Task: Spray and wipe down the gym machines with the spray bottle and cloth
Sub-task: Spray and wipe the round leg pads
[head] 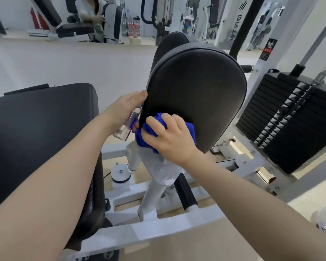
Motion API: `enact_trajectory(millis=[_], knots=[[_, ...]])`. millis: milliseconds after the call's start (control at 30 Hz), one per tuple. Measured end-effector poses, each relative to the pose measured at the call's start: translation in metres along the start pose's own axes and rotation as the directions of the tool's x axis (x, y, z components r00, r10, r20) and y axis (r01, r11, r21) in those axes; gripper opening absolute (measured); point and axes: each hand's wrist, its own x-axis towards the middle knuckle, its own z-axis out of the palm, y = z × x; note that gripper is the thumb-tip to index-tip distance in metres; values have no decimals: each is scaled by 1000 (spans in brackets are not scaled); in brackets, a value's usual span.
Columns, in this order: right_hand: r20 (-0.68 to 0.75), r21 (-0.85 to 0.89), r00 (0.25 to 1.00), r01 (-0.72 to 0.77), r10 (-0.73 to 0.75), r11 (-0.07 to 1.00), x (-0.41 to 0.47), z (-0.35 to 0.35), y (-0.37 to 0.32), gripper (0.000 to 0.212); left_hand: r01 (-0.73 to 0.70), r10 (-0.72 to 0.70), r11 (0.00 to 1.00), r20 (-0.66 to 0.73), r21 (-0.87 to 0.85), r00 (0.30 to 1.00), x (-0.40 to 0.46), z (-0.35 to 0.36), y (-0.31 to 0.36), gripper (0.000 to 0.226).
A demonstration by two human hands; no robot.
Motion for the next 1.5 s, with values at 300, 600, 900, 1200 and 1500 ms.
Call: enact_trajectory(millis=[300,600,900,1200,1500], knots=[[-139,-123,964,-244,227,962,18,-41,64,9,47,-46,996,-17,69,999,1,10,7,36],[117,7,989,-90,88,996,-27,-11,25,16,49,-46,989,-27,141,999,5,-3,-6,55],[-134,-133,910,-409,393,903,-19,-65,97,18,100,-85,973,-81,208,993,-8,5,-6,83],[89,119,883,-470,462,875,-95,-4,11,33,116,-88,974,-145,197,986,-11,0,-9,100],[-243,200,703,-638,668,744,-45,-45,94,27,146,-108,963,-170,225,979,-13,11,-5,81]])
